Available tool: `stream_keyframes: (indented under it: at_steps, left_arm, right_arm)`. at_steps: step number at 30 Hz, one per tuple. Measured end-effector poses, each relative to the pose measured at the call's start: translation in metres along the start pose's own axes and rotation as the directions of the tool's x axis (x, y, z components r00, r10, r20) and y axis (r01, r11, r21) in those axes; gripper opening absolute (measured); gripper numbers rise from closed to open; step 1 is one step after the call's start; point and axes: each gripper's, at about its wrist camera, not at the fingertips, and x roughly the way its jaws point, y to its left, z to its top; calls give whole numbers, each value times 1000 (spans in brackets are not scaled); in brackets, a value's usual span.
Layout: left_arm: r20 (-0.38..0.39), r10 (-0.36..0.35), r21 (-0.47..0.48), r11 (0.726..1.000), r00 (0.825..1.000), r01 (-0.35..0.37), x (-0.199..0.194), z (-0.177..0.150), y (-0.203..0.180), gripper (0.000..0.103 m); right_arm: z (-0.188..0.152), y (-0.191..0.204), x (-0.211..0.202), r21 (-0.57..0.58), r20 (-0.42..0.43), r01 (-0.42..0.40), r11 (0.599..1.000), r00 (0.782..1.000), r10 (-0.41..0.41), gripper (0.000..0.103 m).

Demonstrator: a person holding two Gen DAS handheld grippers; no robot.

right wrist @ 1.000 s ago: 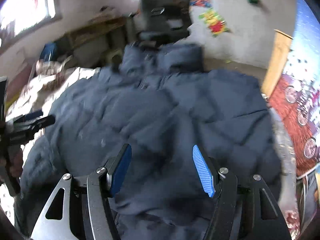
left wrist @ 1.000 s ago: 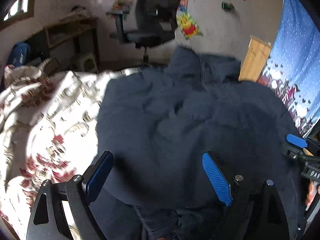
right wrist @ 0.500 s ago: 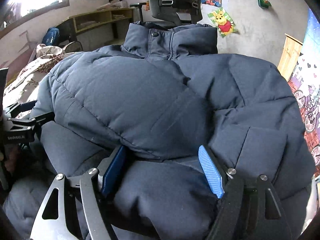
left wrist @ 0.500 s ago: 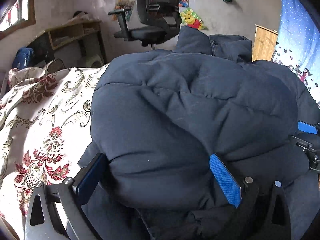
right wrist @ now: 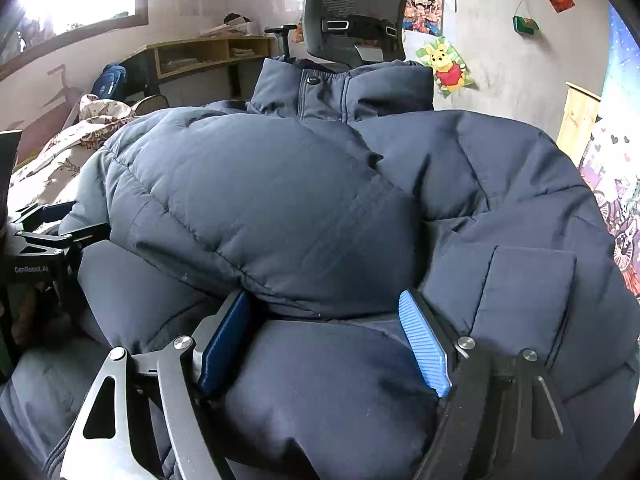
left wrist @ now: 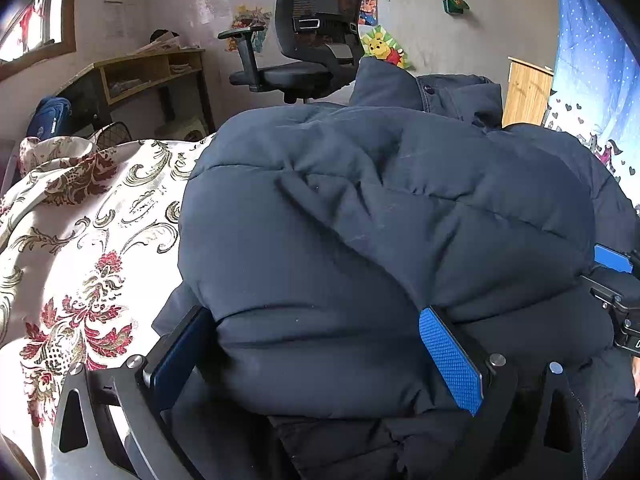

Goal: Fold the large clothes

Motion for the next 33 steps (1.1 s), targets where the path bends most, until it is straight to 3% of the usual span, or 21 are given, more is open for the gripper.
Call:
stream_keyframes:
  at_steps: [7, 15, 22, 27, 29, 33]
  left_arm:
    - [10, 13, 7, 1000, 1000, -13, -3, -1, -1, 103]
    - [7, 4, -11, 1000, 1000, -4, -12, -5, 4, 103]
    - [-83, -55, -61, 997, 995, 50, -28, -12, 26, 103]
    - [-133, -37, 8, 999, 990, 38, -52, -21, 32, 103]
    - [-143, -24, 62, 998, 989, 33, -63, -27, 33, 103]
    - [-119, -46, 85, 995, 992, 57, -82, -31, 40, 103]
  right_arm:
    - [-2, 6, -5, -23, 13, 56, 998, 998, -56, 78]
    - [-2, 6, -15, -27, -29, 76, 997, 997, -77, 85]
    - [-1, 7, -27, -14, -142, 77, 997, 987, -79, 91]
    - [-4, 16, -36, -44, -247, 98, 994, 963, -106, 100]
    - [-11, 15, -38, -12, -314, 102, 995, 944, -100, 101]
    - [-17, 16, -51, 4, -338, 101, 995, 936, -94, 101]
